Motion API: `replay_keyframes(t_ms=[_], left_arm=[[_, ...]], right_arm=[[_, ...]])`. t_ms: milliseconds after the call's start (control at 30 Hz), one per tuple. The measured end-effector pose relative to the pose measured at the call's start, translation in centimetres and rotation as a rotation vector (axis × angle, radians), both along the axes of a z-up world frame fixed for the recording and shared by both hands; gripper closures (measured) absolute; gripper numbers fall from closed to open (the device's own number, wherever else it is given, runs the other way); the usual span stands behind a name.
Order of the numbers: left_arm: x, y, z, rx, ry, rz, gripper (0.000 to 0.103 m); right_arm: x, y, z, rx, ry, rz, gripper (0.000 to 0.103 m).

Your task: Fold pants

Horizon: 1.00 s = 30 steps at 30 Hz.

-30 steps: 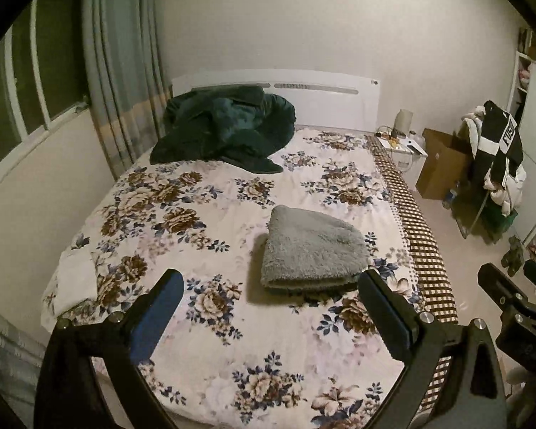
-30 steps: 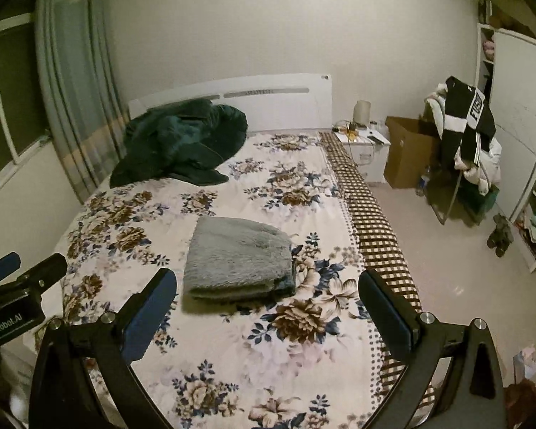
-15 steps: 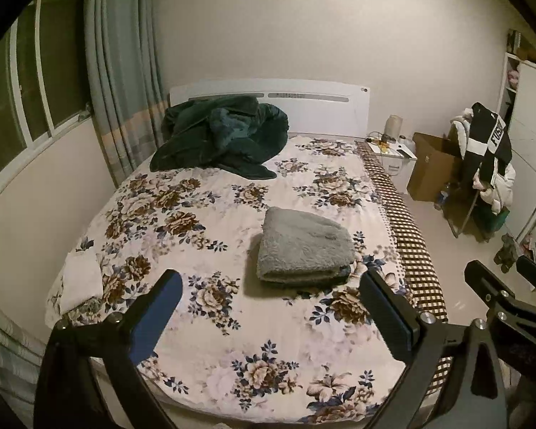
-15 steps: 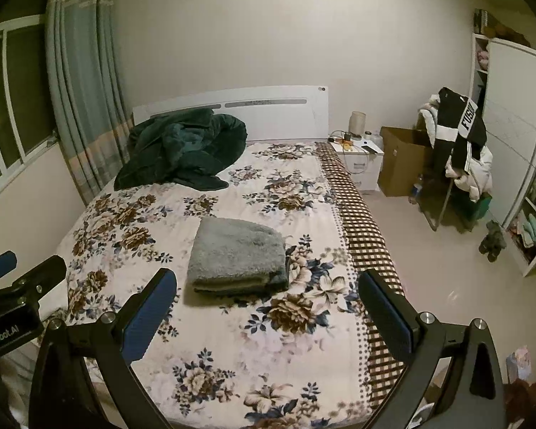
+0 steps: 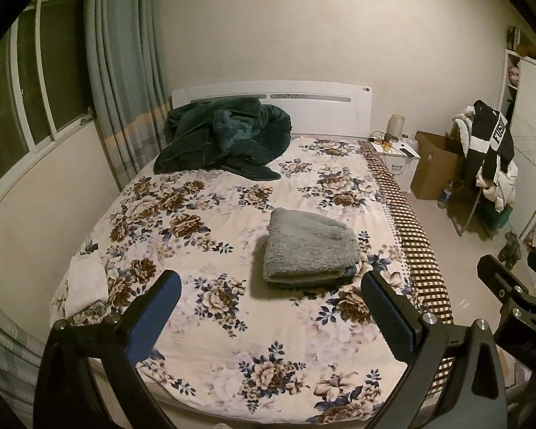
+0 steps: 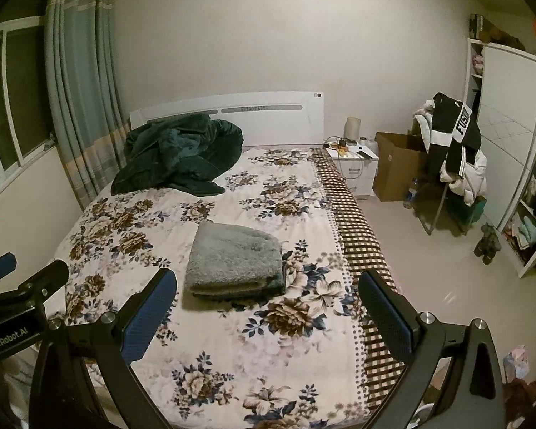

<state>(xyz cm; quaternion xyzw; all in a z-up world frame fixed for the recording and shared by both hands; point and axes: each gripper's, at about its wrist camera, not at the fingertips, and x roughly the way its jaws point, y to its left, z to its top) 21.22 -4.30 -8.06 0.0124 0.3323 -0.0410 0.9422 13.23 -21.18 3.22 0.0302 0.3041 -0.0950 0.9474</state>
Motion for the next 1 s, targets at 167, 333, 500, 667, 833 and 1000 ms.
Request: replay_keyframes(t_ms=[167,333,500,667,833,1000], left_arm=[[-0.3,0.0,0.0,0.001,-0.008,-0.002,0.0],[-0.3,0.0,0.1,0.001,-0.01,-0.004,0.0],[-0.3,0.1,0.1,-0.001,-0.008,-0.007,0.0],[-0.3,0.3,0.3,0.003,-0.006,-0.006,0.0],[-0.4,0.4,0.4,0.003,-0.005,0.0,0.0],[-1.1,0.4,0.4,0.003,0.003,0.014,0.0]], right_arm=[[0.1,-0.1,0.0,0.005,0.002,0.002,0.0],[0.3,-0.2,-0.1,0.01,0.006,0.0,0.0],[0.3,-0.3,-0.2,0.021,0.011,0.006,0.0],[0.3,-0.2,-0.1,0.018,0.013,0.012,0.0],[0.3,-0.1,-0.1,0.018,0.011,0.014,0.0],[0.3,0.0,-0.1,0.021,0.013,0.017,0.0]])
